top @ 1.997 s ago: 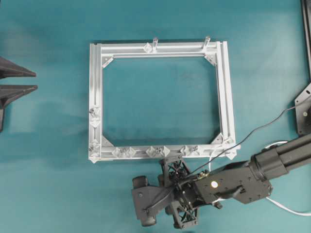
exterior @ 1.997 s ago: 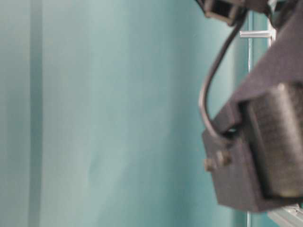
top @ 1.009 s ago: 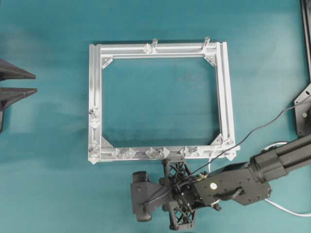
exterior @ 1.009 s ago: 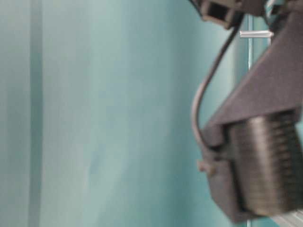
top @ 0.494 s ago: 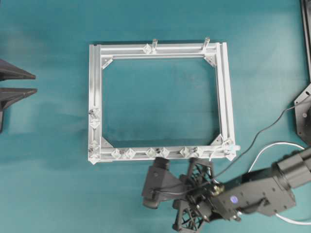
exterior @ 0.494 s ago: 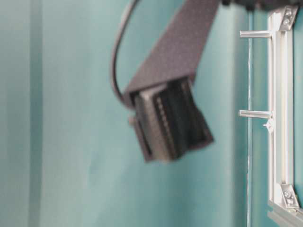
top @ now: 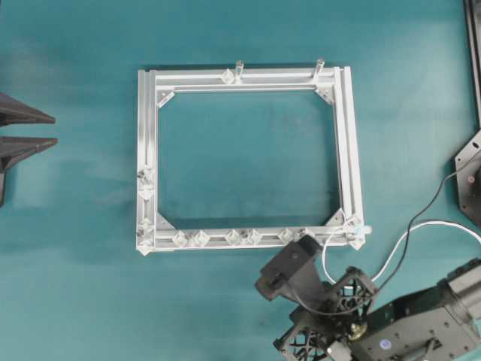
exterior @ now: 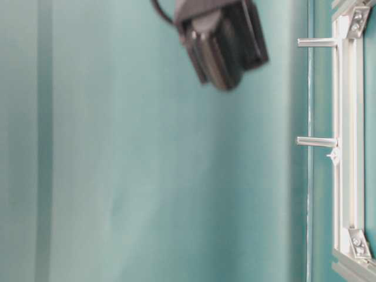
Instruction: Move the cable alternately left and right between 8 closely spaced pins so it hooks onto each one.
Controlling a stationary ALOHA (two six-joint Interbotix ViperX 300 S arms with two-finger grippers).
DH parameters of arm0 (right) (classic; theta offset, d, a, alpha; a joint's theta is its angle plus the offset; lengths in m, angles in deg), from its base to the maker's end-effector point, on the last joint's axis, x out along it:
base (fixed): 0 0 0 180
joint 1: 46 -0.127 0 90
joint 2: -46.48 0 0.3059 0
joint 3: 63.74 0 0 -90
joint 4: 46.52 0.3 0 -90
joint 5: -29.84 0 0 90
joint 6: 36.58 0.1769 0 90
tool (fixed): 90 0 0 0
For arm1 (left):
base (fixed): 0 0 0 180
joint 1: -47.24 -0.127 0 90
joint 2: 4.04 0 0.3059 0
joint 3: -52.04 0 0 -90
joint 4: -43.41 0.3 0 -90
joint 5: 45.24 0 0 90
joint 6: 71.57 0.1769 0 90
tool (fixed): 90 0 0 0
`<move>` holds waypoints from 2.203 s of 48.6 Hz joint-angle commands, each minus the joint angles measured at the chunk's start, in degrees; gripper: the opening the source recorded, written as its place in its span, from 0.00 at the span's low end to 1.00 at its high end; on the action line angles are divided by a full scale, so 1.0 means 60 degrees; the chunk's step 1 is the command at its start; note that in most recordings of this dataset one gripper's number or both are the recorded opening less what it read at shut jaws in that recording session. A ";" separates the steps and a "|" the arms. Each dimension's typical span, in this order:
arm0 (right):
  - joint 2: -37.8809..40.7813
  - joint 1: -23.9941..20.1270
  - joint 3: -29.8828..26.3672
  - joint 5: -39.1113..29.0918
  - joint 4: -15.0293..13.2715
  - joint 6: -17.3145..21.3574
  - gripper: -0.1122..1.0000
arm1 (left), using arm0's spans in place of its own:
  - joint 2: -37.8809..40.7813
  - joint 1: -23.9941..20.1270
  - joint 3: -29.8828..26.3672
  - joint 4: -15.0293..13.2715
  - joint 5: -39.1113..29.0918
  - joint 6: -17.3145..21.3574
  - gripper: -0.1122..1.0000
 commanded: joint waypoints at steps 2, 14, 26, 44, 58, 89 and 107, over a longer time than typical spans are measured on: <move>-0.0425 -0.0205 -0.0117 -0.0132 -0.0103 0.0762 0.24 | 0.0073 -0.0029 -0.0176 0.0029 0.0059 -0.0044 0.55; -0.0439 -0.0308 -0.0044 -0.0132 -0.0103 0.2314 0.24 | 0.0073 -0.0029 -0.0176 0.0029 0.0073 -0.0044 0.55; -0.0483 -0.0278 0.0000 -0.0381 -0.0117 0.3032 0.24 | 0.0073 -0.0029 -0.0176 0.0029 0.0059 -0.0044 0.55; -0.1743 0.0659 0.1157 -0.0791 -0.0117 0.3296 0.24 | 0.0073 -0.0029 -0.0176 0.0029 0.0059 -0.0044 0.55; -0.2212 0.1377 0.1787 -0.0747 -0.0103 0.3208 0.24 | 0.0073 -0.0029 -0.0176 0.0029 0.0059 -0.0044 0.55; -0.2227 0.2139 0.2124 -0.0234 -0.0264 0.3105 0.24 | 0.0073 -0.0029 -0.0176 0.0029 0.0059 -0.0044 0.55; -0.2227 0.2197 0.2139 -0.0234 -0.0278 0.3105 0.24 | 0.0073 -0.0029 -0.0176 0.0029 0.0073 -0.0044 0.55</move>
